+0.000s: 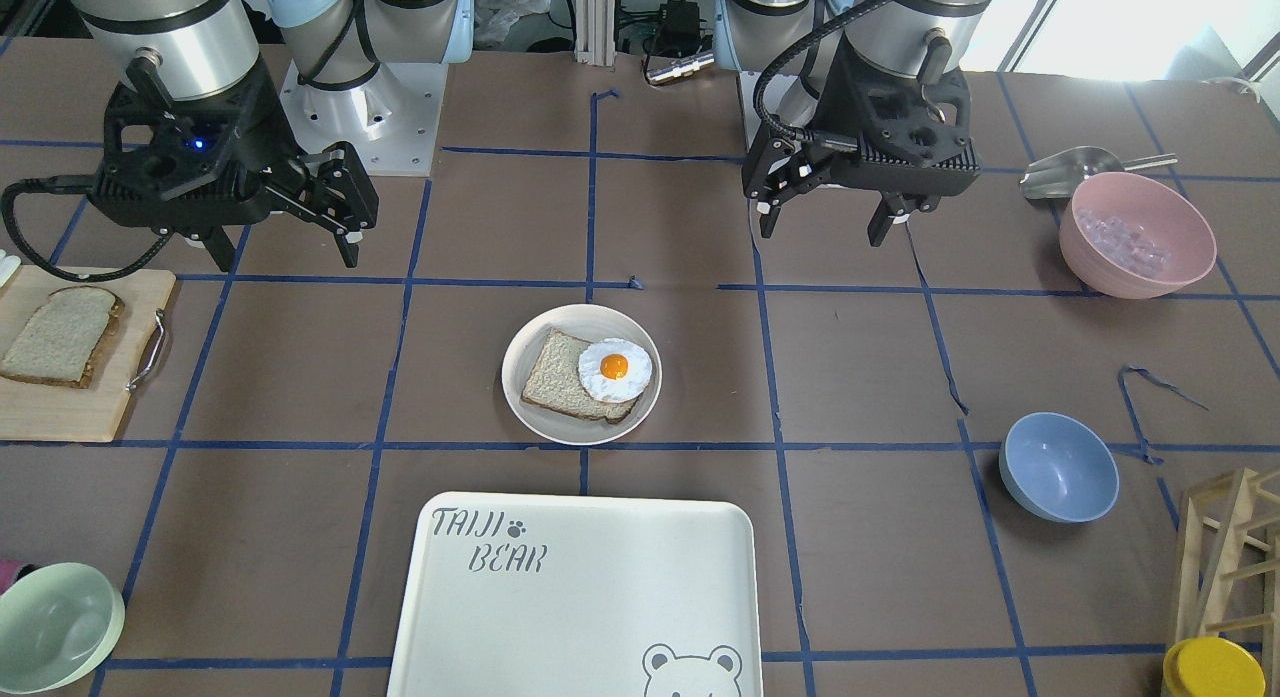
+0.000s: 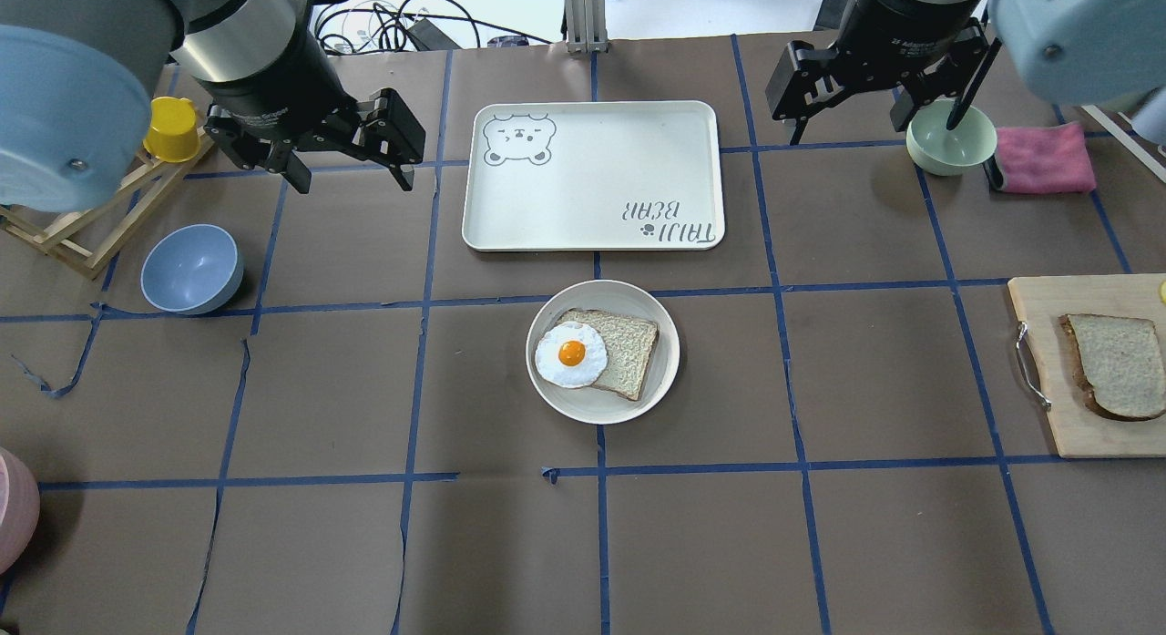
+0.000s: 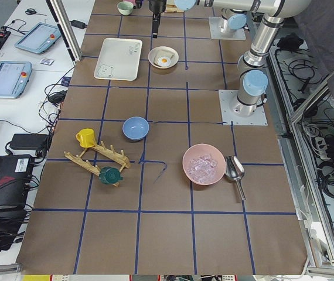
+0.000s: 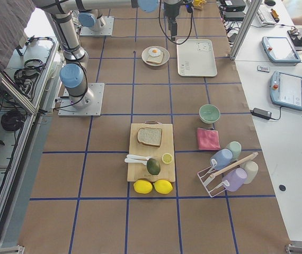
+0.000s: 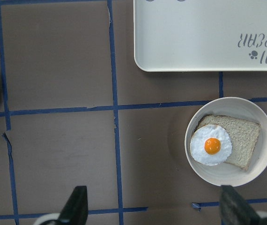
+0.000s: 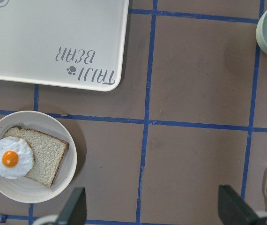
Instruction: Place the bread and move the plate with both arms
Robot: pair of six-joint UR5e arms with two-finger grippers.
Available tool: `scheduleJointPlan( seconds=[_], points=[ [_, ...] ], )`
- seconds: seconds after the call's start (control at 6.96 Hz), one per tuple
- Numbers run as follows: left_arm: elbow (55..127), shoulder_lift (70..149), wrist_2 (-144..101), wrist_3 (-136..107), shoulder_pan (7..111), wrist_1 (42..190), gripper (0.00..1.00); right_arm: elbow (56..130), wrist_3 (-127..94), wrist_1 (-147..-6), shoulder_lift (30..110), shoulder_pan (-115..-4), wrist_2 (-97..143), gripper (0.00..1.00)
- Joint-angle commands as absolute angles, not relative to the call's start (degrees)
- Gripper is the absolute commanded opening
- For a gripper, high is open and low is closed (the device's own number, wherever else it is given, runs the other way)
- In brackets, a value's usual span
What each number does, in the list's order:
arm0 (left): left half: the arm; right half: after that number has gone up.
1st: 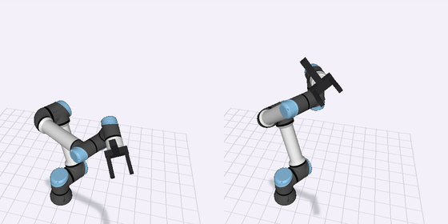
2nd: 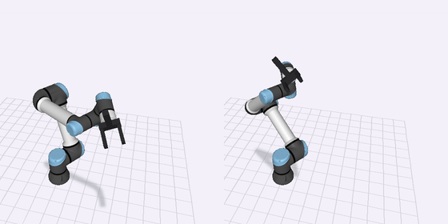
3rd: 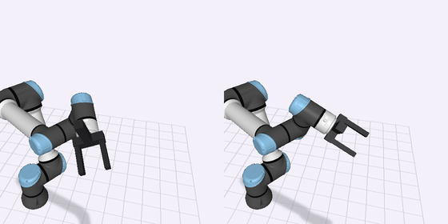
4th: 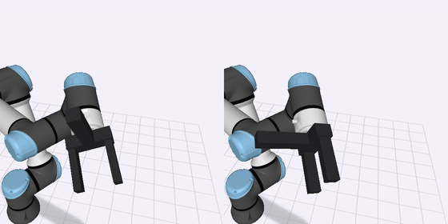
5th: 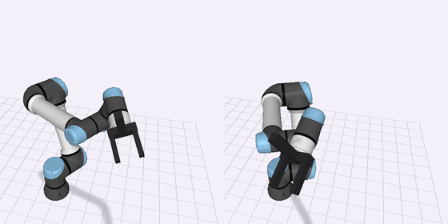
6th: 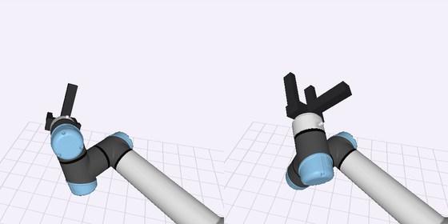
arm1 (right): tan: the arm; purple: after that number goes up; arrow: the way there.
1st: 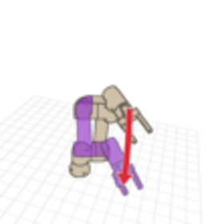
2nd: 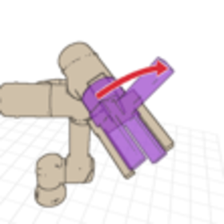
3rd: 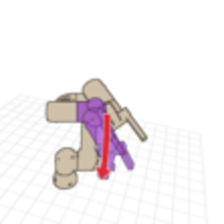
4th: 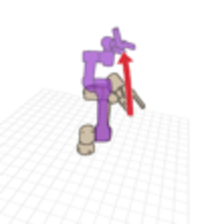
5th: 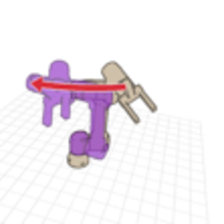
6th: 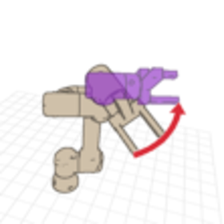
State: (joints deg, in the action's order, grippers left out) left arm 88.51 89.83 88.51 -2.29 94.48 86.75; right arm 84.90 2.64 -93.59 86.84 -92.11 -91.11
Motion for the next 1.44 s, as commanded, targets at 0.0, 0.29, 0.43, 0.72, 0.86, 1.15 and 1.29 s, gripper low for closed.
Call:
scheduleJointPlan(
  seconds=[0.0, 0.29, 0.43, 0.72, 0.86, 1.15, 1.29],
  points=[
    [88.51, 89.82, 88.51, -2.29, 94.48, 86.75, 1.0, 84.9, 2.64, -93.52, 86.84, -92.11, -91.14, 1.0],
    [88.51, 89.82, 88.51, -2.2, 94.48, 86.75, 1.0, 84.9, 2.64, -93.52, 86.84, -92.11, -91.14, 1.0],
    [88.51, 89.82, 88.51, -2.28, 94.48, 86.75, 1.0, 84.9, 2.64, -93.6, 86.84, -92.11, -91.14, 1.0],
    [88.51, 89.82, 88.59, -2.29, 94.48, 86.75, 1.0, 84.9, 2.64, -93.6, 86.75, -92.02, -91.14, 1.0],
    [88.51, 89.82, 88.59, -2.2, 94.48, 86.75, 1.0, 84.99, 2.72, -93.6, 86.84, -91.67, -91.06, 1.0],
    [88.51, 89.82, 88.59, -2.2, 94.48, 86.75, 1.0, 84.99, 3.16, -93.69, 86.75, -90.71, -90.53, 1.0],
    [88.51, 89.74, 88.59, -2.2, 94.48, 86.75, 1.0, 84.99, 3.16, -93.69, 86.75, -90.7, -90.44, 1.0]
  ],
)
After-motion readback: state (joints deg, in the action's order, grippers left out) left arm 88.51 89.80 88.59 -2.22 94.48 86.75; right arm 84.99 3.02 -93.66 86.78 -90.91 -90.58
